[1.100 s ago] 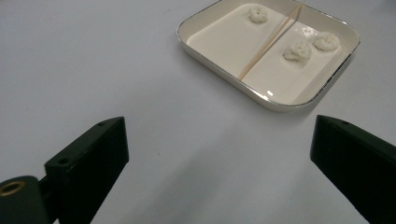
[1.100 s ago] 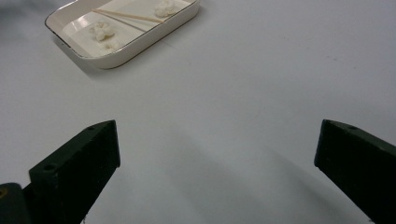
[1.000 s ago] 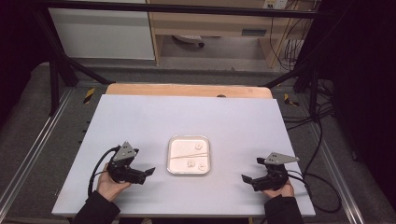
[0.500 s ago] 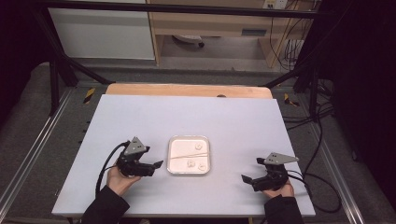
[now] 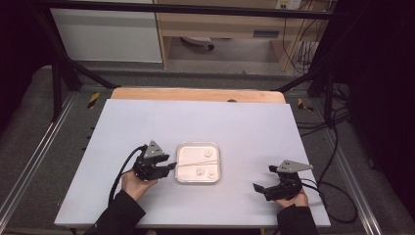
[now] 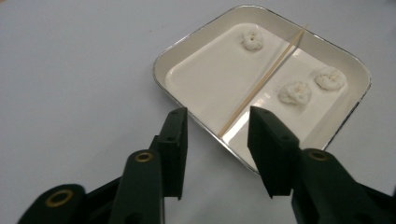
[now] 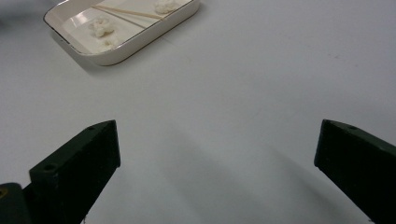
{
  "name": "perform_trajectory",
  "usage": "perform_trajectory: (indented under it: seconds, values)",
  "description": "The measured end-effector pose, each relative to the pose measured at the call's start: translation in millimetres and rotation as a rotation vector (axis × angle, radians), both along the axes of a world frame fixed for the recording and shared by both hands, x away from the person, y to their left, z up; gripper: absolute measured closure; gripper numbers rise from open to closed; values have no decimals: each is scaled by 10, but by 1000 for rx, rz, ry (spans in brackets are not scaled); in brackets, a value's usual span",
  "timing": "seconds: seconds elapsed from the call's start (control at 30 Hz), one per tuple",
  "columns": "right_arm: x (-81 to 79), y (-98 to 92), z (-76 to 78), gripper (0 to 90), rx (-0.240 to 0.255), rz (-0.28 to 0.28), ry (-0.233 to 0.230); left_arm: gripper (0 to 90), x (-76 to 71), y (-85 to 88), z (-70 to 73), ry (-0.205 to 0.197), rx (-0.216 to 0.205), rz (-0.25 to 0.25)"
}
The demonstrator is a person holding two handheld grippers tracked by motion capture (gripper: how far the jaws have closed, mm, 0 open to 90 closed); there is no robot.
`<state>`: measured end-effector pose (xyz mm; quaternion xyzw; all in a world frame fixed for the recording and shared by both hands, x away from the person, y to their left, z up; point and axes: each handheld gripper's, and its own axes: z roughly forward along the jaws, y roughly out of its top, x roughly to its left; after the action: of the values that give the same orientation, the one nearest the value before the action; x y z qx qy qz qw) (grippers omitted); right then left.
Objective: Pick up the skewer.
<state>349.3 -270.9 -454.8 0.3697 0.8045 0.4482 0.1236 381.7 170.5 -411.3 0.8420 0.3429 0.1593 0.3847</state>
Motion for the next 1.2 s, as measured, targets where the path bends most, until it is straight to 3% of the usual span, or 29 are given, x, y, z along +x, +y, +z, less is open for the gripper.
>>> perform_trajectory:
  seconds: [0.1,0.23,0.53,1.2]
  values:
    - [0,0,-1,9,0,0,0,642,24,-62,-16,6,4,-7]
    - [-1,-1,1,9,0,1,0,760,61,-143,-39,20,0,-19]
    - [0,-1,0,9,-1,2,-1,899,163,-296,-126,48,18,-22]
    - [4,2,-7,9,-8,7,-4,900,308,-348,-328,56,67,-26]
